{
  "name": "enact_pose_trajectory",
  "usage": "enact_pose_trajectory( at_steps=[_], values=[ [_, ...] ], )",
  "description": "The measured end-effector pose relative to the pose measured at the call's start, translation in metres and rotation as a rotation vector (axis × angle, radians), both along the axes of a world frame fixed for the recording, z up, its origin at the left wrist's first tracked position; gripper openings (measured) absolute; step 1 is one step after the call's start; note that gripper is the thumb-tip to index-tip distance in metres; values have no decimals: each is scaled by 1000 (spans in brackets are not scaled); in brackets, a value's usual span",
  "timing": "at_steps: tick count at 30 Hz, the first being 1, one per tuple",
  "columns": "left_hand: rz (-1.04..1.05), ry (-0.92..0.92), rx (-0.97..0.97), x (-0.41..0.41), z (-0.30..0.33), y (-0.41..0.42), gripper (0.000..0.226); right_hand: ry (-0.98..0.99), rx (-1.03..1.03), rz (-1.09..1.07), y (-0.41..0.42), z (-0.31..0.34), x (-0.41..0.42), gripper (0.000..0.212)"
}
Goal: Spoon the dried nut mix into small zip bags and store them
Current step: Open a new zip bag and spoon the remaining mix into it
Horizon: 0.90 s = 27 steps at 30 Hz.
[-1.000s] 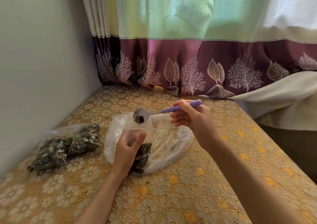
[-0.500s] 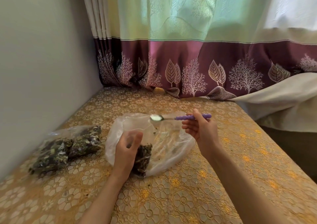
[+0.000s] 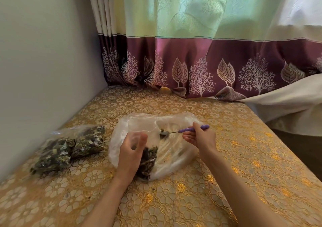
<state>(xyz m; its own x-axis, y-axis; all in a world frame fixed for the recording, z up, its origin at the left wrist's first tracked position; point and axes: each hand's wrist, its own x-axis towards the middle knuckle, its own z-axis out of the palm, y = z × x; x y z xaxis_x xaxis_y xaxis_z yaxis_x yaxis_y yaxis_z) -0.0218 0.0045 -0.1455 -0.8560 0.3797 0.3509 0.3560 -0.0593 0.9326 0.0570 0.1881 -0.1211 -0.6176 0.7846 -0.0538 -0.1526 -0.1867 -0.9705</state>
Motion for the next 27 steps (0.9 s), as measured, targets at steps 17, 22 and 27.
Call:
enact_pose_trajectory(
  at_steps=[17,22,27],
  values=[
    [-7,-27,6,1,1,1,82,113,-140,116,13,-7,-20,32],
    [-11,-27,13,2,1,1,82,148,-174,169,12,-1,-10,34],
    [-3,-22,14,2,2,1,81,163,-117,189,9,23,7,32]
  ],
)
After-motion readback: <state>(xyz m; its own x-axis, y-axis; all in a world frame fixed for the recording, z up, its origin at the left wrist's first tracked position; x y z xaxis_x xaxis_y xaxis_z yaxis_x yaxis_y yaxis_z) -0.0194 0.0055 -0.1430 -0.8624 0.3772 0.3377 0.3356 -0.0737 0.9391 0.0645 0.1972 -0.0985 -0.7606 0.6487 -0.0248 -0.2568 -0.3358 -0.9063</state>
